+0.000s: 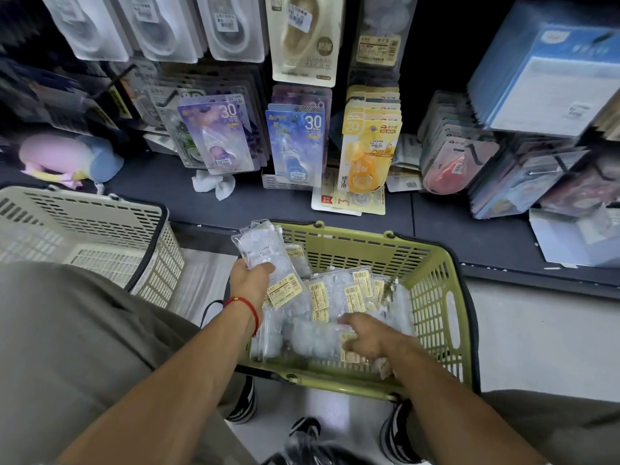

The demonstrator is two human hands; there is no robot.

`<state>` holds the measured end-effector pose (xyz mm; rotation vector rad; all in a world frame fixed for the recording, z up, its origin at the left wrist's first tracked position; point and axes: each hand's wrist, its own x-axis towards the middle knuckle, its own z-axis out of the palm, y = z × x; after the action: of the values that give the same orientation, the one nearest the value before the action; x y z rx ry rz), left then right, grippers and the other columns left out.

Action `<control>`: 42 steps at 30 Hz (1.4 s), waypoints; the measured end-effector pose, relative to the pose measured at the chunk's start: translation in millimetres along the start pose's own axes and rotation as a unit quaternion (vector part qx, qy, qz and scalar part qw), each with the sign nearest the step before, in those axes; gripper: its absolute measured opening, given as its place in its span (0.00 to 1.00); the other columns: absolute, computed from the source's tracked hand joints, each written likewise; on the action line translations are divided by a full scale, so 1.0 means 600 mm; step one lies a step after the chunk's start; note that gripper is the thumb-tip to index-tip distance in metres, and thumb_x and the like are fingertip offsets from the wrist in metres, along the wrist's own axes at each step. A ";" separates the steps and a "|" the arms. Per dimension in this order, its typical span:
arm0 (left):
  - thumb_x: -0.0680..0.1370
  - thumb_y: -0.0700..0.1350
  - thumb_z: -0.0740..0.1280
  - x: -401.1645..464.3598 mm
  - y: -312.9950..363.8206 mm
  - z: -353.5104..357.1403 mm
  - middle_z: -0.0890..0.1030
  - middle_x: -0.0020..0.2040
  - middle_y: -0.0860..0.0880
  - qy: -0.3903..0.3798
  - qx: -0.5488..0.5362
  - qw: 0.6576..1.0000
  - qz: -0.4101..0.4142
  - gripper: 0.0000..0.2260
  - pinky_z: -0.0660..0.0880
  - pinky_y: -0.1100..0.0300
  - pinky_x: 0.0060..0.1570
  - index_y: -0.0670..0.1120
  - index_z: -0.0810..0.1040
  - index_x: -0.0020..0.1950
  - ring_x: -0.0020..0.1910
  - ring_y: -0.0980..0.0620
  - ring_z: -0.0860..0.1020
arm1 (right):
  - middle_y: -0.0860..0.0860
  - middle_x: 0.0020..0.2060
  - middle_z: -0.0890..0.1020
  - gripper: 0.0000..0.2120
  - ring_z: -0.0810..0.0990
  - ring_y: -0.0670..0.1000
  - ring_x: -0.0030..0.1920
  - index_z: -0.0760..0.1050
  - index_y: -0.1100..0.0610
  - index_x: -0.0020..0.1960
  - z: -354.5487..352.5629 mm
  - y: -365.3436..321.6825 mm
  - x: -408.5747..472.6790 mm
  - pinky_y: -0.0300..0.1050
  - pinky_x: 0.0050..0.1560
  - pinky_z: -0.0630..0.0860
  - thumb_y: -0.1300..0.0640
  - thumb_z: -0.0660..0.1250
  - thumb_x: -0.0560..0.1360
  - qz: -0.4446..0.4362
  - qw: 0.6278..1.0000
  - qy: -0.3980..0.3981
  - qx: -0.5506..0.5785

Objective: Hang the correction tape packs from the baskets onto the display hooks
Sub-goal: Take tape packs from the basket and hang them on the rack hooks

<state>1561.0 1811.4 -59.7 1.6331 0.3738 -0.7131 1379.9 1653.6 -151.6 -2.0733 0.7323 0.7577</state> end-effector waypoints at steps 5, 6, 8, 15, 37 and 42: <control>0.71 0.53 0.65 -0.020 0.009 -0.001 0.84 0.51 0.43 0.053 0.089 0.993 0.064 0.18 0.83 0.43 0.52 0.51 0.76 0.60 0.45 0.41 0.83 | 0.55 0.58 0.88 0.15 0.87 0.53 0.58 0.79 0.57 0.66 -0.158 0.028 -0.083 0.55 0.66 0.81 0.59 0.73 0.79 0.006 0.957 0.016 0.291; 0.71 0.54 0.63 -0.024 0.007 0.004 0.83 0.51 0.44 0.055 0.108 0.990 0.068 0.19 0.81 0.43 0.54 0.51 0.76 0.60 0.46 0.40 0.82 | 0.55 0.55 0.88 0.14 0.88 0.52 0.55 0.80 0.59 0.64 -0.179 0.031 -0.106 0.53 0.61 0.83 0.59 0.73 0.79 -0.004 0.935 0.016 0.354; 0.74 0.54 0.63 -0.038 0.011 0.023 0.83 0.53 0.42 0.030 0.087 0.994 0.053 0.18 0.79 0.40 0.59 0.50 0.76 0.62 0.52 0.38 0.82 | 0.59 0.56 0.88 0.17 0.88 0.53 0.54 0.80 0.63 0.63 -0.207 0.024 -0.144 0.48 0.52 0.85 0.59 0.73 0.76 -0.033 0.897 0.030 0.441; 0.62 0.73 0.70 -0.110 0.032 0.095 0.78 0.73 0.43 -0.227 -0.060 0.971 -0.051 0.46 0.68 0.36 0.74 0.53 0.74 0.77 0.72 0.38 0.76 | 0.61 0.59 0.86 0.17 0.85 0.61 0.62 0.77 0.61 0.68 -0.236 -0.104 -0.195 0.59 0.66 0.80 0.62 0.71 0.80 -0.092 0.899 0.081 0.421; 0.69 0.64 0.78 -0.140 0.354 0.099 0.79 0.68 0.56 -0.145 0.126 0.863 0.467 0.36 0.78 0.55 0.66 0.57 0.70 0.72 0.64 0.59 0.79 | 0.54 0.50 0.88 0.06 0.87 0.61 0.52 0.78 0.43 0.53 -0.447 -0.265 -0.269 0.63 0.52 0.83 0.43 0.68 0.78 -0.339 0.800 0.392 0.302; 0.66 0.67 0.75 -0.120 0.376 0.092 0.81 0.66 0.56 -0.103 0.089 0.853 0.503 0.38 0.79 0.48 0.66 0.57 0.72 0.73 0.64 0.55 0.81 | 0.60 0.49 0.86 0.12 0.85 0.67 0.51 0.78 0.45 0.52 -0.471 -0.285 -0.265 0.71 0.54 0.81 0.39 0.66 0.75 -0.351 0.783 0.422 0.294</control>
<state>1630.8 1724.9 156.4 1.6215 -0.7074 -0.0981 1470.7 1547.5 187.1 -1.7914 0.4630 -0.7981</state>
